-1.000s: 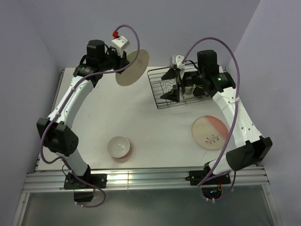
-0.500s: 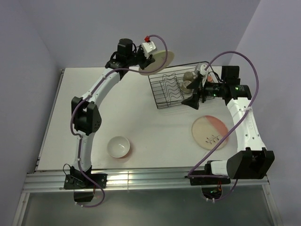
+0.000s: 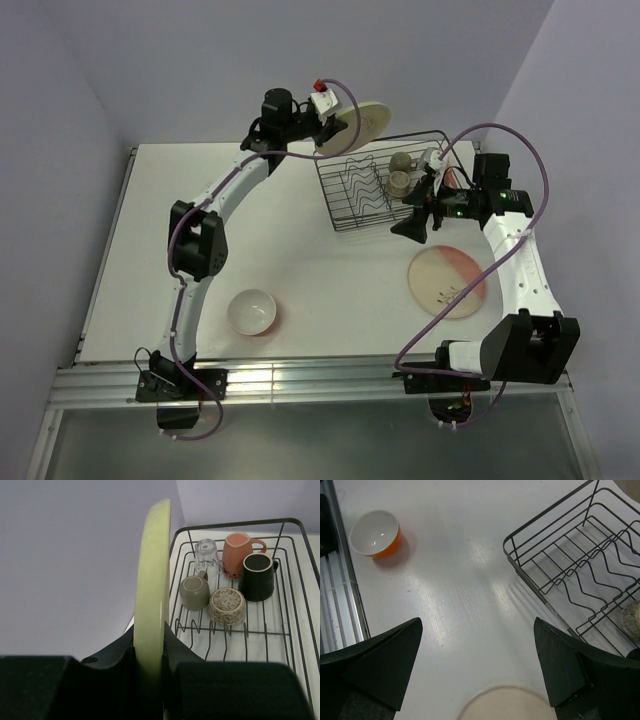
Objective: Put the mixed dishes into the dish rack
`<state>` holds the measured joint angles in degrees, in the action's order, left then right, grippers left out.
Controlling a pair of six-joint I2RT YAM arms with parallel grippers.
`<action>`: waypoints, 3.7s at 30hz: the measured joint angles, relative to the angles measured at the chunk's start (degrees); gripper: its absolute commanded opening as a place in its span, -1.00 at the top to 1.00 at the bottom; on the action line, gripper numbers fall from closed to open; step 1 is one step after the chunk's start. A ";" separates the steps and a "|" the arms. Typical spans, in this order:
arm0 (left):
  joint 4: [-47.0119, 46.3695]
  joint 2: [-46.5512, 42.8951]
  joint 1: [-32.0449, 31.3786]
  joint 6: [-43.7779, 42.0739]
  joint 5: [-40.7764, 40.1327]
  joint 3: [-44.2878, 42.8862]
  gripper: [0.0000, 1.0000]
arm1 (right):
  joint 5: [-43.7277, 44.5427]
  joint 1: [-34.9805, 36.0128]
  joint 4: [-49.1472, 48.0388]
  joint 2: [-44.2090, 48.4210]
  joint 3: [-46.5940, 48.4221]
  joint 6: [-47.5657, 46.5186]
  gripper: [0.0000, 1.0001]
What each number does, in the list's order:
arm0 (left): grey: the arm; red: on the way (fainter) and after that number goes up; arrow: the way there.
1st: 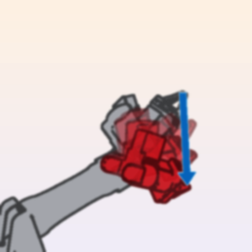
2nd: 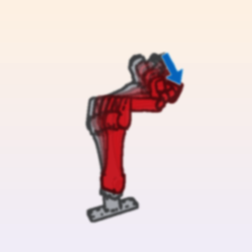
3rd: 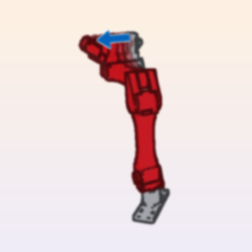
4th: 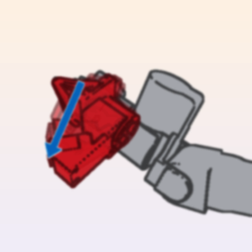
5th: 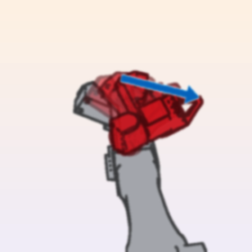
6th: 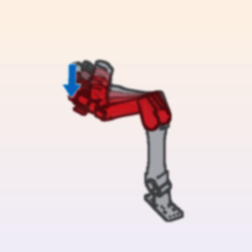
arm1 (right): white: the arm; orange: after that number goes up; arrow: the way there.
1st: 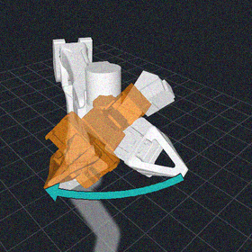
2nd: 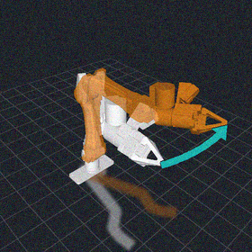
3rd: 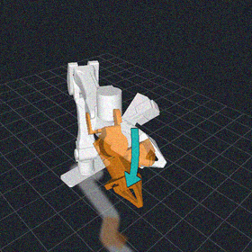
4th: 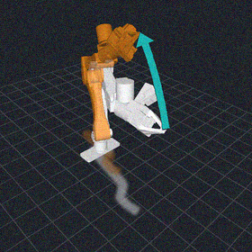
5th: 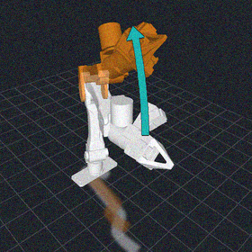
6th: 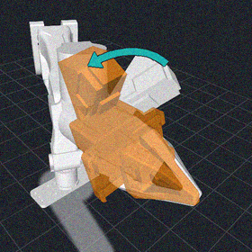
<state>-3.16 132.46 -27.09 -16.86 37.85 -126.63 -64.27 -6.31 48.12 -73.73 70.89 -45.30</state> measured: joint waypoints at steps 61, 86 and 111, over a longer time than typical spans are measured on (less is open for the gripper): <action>-13.33 10.27 -2.93 5.70 -0.13 0.87 0.22 | -2.01 -2.75 -0.57 0.02 -4.90 1.77 -0.99; -17.81 3.65 -3.21 9.73 -5.55 8.90 0.02 | -1.86 -2.80 -0.92 1.16 -4.90 4.13 -1.00; -21.73 0.57 -1.18 18.32 -12.92 14.67 -0.07 | -0.44 -2.97 -2.71 3.21 -4.92 8.39 -1.00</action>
<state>-24.88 133.03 -28.27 1.45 24.93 -111.96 -64.71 -9.28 45.41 -70.52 65.98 -36.91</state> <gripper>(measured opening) 0.519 0.997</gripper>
